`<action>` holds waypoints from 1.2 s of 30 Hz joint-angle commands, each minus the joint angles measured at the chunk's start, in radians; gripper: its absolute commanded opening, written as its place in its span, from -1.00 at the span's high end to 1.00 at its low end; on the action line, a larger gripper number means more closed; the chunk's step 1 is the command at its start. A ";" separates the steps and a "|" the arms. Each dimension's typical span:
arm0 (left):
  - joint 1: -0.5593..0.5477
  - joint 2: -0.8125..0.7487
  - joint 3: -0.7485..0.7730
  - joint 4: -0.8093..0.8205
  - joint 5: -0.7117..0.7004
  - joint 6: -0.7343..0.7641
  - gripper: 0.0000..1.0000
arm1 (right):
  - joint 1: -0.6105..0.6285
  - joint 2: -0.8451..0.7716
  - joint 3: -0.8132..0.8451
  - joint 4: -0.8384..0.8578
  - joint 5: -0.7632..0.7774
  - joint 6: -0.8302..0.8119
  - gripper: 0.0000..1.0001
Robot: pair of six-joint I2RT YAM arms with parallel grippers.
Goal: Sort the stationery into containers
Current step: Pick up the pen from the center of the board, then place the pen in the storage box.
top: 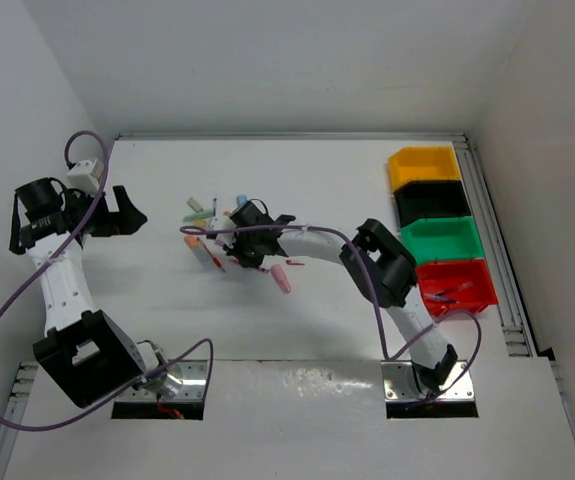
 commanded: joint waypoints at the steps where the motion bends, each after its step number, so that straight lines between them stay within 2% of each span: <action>1: 0.017 -0.047 0.029 -0.006 0.048 0.006 -1.00 | 0.004 -0.174 -0.017 -0.022 0.021 0.016 1.00; 6: 0.017 -0.103 0.049 0.012 0.083 -0.034 -1.00 | -0.003 -0.422 -0.050 -0.082 0.009 -0.003 1.00; 11: 0.011 -0.146 0.058 -0.033 0.140 0.036 -1.00 | -0.144 -0.684 -0.201 -0.258 -0.083 -0.079 1.00; 13: -0.003 -0.154 0.060 -0.075 0.153 0.086 -1.00 | -0.275 -0.819 -0.297 -0.354 -0.167 -0.116 1.00; 16: -0.037 -0.153 0.063 -0.126 0.155 0.159 -1.00 | -0.488 -0.977 -0.391 -0.470 -0.306 -0.277 1.00; 17: -0.040 -0.154 0.055 -0.123 0.161 0.167 -1.00 | -0.546 -1.013 -0.437 -0.548 -0.336 -0.394 1.00; 18: -0.047 -0.153 0.046 -0.115 0.176 0.162 -1.00 | -0.648 -1.042 -0.460 -0.589 -0.360 -0.461 1.00; 19: -0.055 -0.149 0.028 -0.104 0.178 0.153 -1.00 | -0.696 -1.097 -0.482 -0.632 -0.382 -0.530 1.00; 20: -0.064 -0.146 0.018 -0.086 0.178 0.133 -1.00 | -0.802 -1.119 -0.521 -0.713 -0.422 -0.675 1.00; 21: -0.084 -0.142 0.014 -0.081 0.180 0.129 -1.00 | -0.860 -1.139 -0.541 -0.752 -0.442 -0.747 1.00; 22: -0.107 -0.131 0.008 -0.077 0.178 0.124 -0.99 | -0.983 -1.162 -0.567 -0.815 -0.475 -0.870 1.00; 24: -0.130 -0.123 0.004 -0.074 0.172 0.123 -0.99 | -1.097 -1.162 -0.574 -0.879 -0.508 -0.984 1.00; 25: -0.145 -0.114 0.003 -0.070 0.163 0.123 -0.98 | -1.147 -1.134 -0.568 -0.960 -0.525 -1.097 1.00; 26: -0.156 -0.111 0.003 -0.067 0.151 0.119 -0.98 | -1.247 -1.116 -0.553 -0.993 -0.548 -1.150 1.00; 29: -0.217 -0.111 0.006 -0.063 0.091 0.118 -0.98 | -1.394 -1.027 -0.522 -1.090 -0.552 -1.340 1.00; 32: -0.256 -0.116 0.004 -0.052 0.059 0.113 -0.98 | -1.473 -0.963 -0.511 -1.140 -0.528 -1.464 1.00; 36: -0.288 -0.116 0.004 -0.037 0.026 0.098 -0.98 | -1.519 -0.935 -0.555 -1.106 -0.491 -1.592 1.00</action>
